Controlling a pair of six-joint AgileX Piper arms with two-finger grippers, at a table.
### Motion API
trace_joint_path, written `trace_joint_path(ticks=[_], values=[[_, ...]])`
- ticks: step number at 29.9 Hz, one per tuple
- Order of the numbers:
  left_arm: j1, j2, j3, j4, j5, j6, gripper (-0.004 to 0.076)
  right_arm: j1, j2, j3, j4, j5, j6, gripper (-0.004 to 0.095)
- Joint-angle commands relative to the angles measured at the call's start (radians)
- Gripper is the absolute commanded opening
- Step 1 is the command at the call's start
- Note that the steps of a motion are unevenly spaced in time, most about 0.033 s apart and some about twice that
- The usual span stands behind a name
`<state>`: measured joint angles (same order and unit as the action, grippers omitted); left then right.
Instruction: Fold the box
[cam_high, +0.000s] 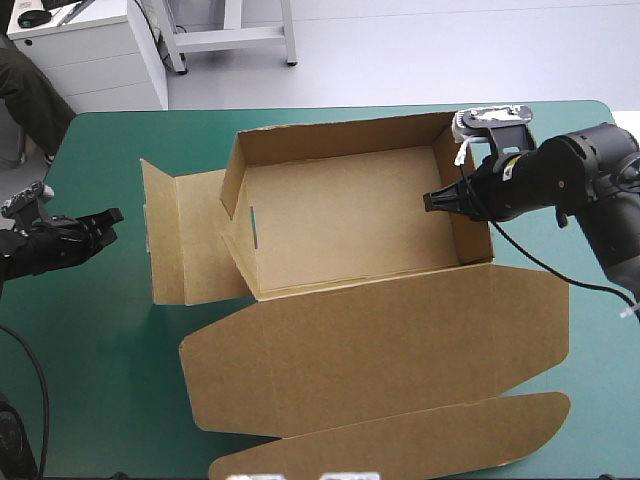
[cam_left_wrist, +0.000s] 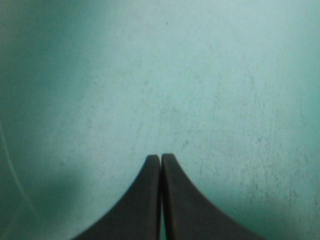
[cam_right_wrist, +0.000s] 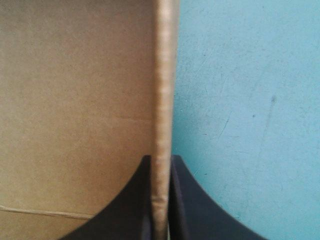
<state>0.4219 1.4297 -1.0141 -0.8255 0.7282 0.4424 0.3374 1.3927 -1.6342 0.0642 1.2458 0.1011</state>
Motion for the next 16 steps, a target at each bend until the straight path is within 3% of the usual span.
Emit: trace_joint_path(ticks=[1, 5, 9, 12, 16], values=[[0.0, -0.035, -0.024, -0.036, -0.021, 0.093, 0.0025, -0.002, -0.033, -0.032, 0.016, 0.002, -0.008, -0.0001], [0.0, -0.035, -0.024, -0.036, 0.001, 0.144, 0.0181, -0.002, -0.033, -0.032, 0.016, -0.015, -0.008, -0.0001], [0.0, -0.035, -0.024, -0.04, 0.005, 0.151, 0.0487, -0.002, -0.033, -0.032, 0.019, -0.031, -0.008, -0.0001], [0.0, -0.035, -0.024, -0.047, 0.032, 0.149, 0.0643, -0.002, -0.033, -0.032, 0.031, -0.048, -0.012, -0.0001], [-0.002, -0.035, -0.024, -0.064, 0.094, 0.149, 0.0659, -0.002, -0.033, -0.032, 0.122, -0.113, -0.089, -0.0001]])
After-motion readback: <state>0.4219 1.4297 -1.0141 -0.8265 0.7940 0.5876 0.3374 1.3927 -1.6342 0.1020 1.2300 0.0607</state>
